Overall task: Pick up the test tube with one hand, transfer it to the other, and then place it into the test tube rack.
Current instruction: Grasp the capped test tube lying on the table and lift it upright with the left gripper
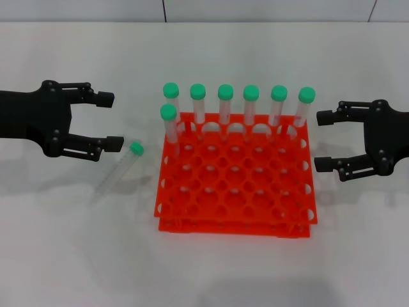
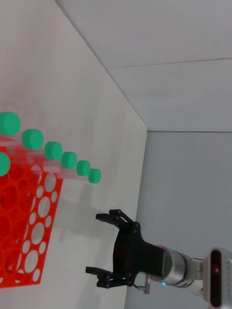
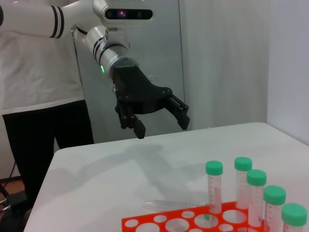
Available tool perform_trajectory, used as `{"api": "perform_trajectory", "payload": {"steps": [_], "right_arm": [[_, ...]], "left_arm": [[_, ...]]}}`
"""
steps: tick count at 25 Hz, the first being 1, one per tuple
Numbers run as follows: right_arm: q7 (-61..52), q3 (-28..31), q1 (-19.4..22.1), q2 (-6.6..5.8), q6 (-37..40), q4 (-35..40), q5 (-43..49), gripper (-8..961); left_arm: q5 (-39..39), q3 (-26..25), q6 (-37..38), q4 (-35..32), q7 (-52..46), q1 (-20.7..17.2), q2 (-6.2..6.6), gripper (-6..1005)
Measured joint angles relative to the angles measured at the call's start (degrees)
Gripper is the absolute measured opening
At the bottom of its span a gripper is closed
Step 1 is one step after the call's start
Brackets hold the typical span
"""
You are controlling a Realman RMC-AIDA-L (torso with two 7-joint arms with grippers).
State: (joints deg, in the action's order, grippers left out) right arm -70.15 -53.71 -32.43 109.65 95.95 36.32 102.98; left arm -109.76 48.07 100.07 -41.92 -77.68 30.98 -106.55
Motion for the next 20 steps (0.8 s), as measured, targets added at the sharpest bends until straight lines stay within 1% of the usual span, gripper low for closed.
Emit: {"api": "perform_trajectory", "payload": {"steps": [14,16,18,19,20], "right_arm": [[0.0,0.0,0.0,0.22,-0.2,0.0,0.1,868],[0.0,0.1,0.1,0.21,-0.3,0.0,0.0,868],[0.0,0.4,0.3,0.18,-0.4,0.0,-0.1,868],[0.0,0.6,0.4,0.13,-0.4,0.0,-0.2,868],[0.0,0.8,0.6,0.08,-0.4,0.0,-0.2,868]], "left_arm": [[-0.7,-0.1,-0.5,-0.1,-1.2,0.2,-0.32,851],[-0.7,-0.7,-1.3,-0.7,-1.7,0.1,-0.66,847],[-0.7,-2.0,-2.3,-2.2,-2.6,-0.3,-1.44,844],[-0.7,-2.0,-2.3,-2.2,-2.6,-0.3,-1.44,842],[-0.6,-4.0,-3.2,-3.9,-3.6,-1.0,-2.83,841]]}}
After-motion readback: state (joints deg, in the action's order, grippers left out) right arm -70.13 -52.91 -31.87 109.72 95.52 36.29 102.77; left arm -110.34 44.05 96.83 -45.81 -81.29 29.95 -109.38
